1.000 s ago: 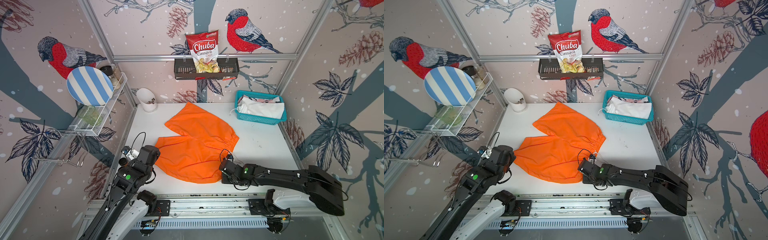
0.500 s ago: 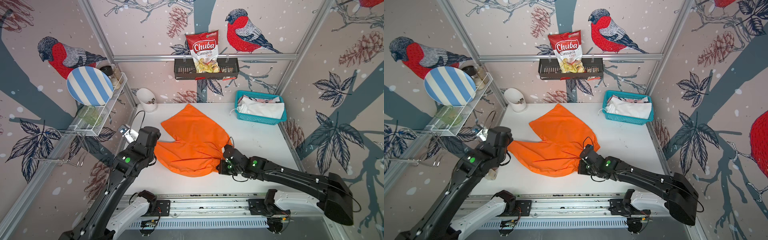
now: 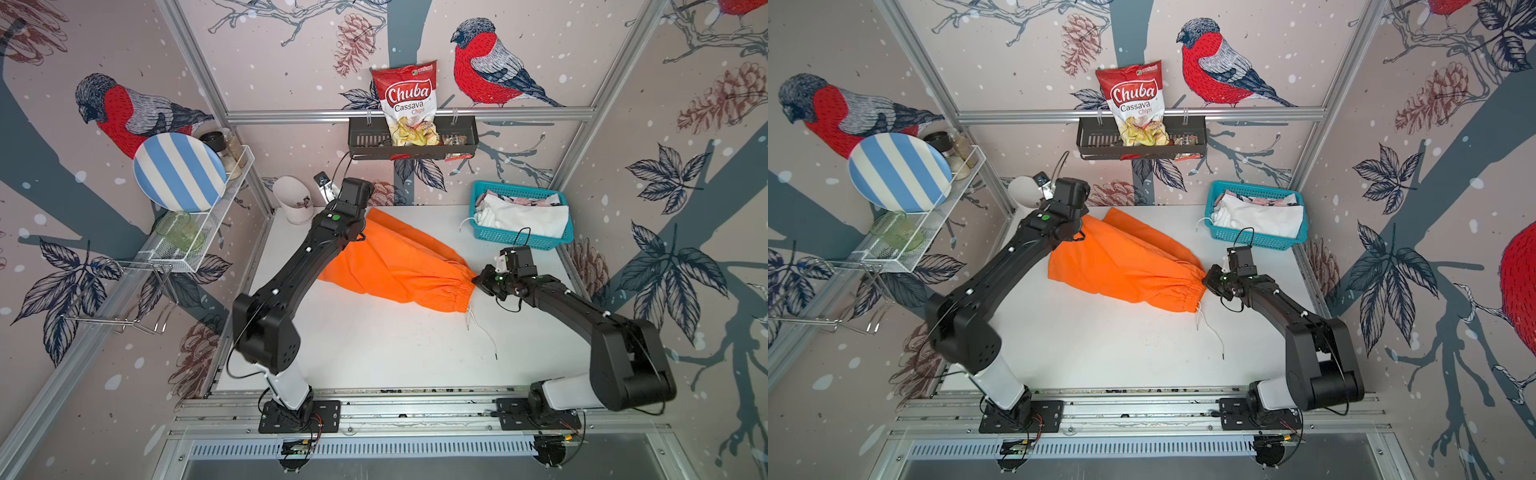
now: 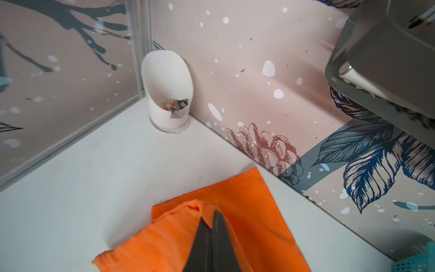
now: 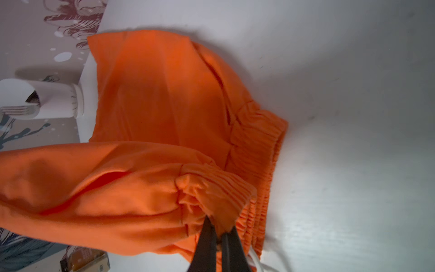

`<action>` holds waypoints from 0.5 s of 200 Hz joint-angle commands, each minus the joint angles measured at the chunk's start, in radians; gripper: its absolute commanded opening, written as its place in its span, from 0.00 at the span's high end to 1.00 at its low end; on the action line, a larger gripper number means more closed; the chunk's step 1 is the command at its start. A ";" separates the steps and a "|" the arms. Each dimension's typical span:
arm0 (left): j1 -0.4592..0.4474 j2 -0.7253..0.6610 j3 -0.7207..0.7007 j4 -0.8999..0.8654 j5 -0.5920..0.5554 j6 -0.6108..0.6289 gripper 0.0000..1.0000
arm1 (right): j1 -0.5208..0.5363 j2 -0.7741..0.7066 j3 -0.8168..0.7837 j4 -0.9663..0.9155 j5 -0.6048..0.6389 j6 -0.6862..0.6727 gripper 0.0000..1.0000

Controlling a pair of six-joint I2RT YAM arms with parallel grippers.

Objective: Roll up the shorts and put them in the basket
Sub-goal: Fold the shorts at the center of the board.

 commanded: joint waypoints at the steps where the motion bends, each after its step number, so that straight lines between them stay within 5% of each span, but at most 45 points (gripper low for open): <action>1: 0.021 0.230 0.223 -0.033 0.110 0.066 1.00 | -0.059 0.068 -0.015 0.086 0.011 -0.038 1.00; 45: 0.036 0.735 0.930 -0.256 0.232 0.173 0.87 | -0.101 0.062 -0.061 0.137 0.109 -0.026 1.00; 59: 0.038 0.714 0.892 -0.196 0.225 0.189 0.69 | -0.101 0.034 -0.058 0.130 0.147 -0.024 0.99; 67: 0.040 0.674 0.821 -0.166 0.220 0.184 0.53 | -0.101 0.017 -0.044 0.104 0.173 -0.037 0.65; 76: 0.041 0.615 0.735 -0.132 0.210 0.185 0.43 | -0.099 0.009 -0.011 0.032 0.226 -0.069 0.49; 100: 0.039 0.457 0.540 -0.117 0.208 0.198 0.34 | -0.065 -0.068 0.039 -0.082 0.358 -0.141 0.41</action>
